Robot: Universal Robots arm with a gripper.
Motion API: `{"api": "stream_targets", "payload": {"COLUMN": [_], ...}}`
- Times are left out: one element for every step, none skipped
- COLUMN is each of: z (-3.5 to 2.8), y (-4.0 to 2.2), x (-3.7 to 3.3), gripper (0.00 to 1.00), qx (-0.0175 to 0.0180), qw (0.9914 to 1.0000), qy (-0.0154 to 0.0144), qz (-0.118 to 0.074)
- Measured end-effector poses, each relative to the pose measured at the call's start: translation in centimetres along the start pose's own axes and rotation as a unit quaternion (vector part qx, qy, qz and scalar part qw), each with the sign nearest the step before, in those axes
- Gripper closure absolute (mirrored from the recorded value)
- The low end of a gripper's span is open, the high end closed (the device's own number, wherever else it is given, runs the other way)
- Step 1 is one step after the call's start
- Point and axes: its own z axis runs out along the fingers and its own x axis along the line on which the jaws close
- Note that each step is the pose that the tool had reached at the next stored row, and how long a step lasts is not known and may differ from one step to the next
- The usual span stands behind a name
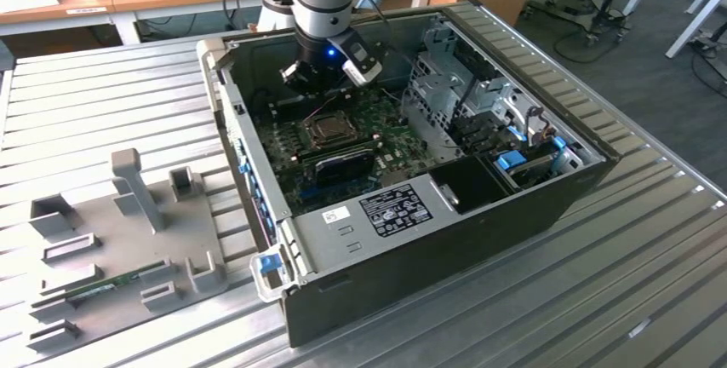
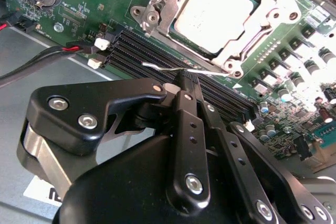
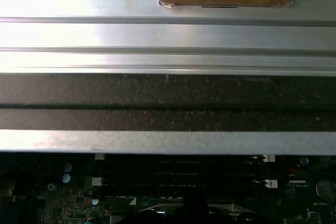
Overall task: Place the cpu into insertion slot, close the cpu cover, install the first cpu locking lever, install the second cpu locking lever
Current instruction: 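Install the first cpu locking lever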
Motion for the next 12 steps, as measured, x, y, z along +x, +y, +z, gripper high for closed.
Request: {"api": "stream_targets", "payload": {"z": [0.0, 0.0, 0.01, 0.01, 0.01, 0.01, 0.01, 0.02, 0.02, 0.02, 0.02, 0.02], "y": [0.0, 0.0, 0.0, 0.0, 0.0, 0.0, 0.0, 0.0, 0.0, 0.0, 0.0, 0.0], "x": [0.0, -0.01, -0.03, -0.05, -0.08, -0.11, -0.15, -0.19, -0.22, -0.22, -0.22, -0.23], "gripper": [0.9, 0.9, 0.9, 0.9, 0.9, 0.9, 0.9, 0.9, 0.9, 0.9, 0.9, 0.9], "qx": [0.0, 0.0, 0.0, -0.0001, -0.0001, 0.0, 0.0, -0.0001, -0.0001, 0.0, 0.0, 0.0], "qw": [1.0, 1.0, 1.0, 1.0, 1.0, 1.0, 1.0, 1.0, 1.0, 1.0, 1.0, 1.0], "qy": [0.0, 0.0, 0.0, 0.0, 0.0, 0.0, 0.0, 0.0, 0.0, 0.0, 0.0, 0.0], "qz": [0.0, 0.0, 0.0, 0.0, 0.0, 0.0, 0.0, 0.0, 0.0, 0.0, 0.0, 0.0]}}
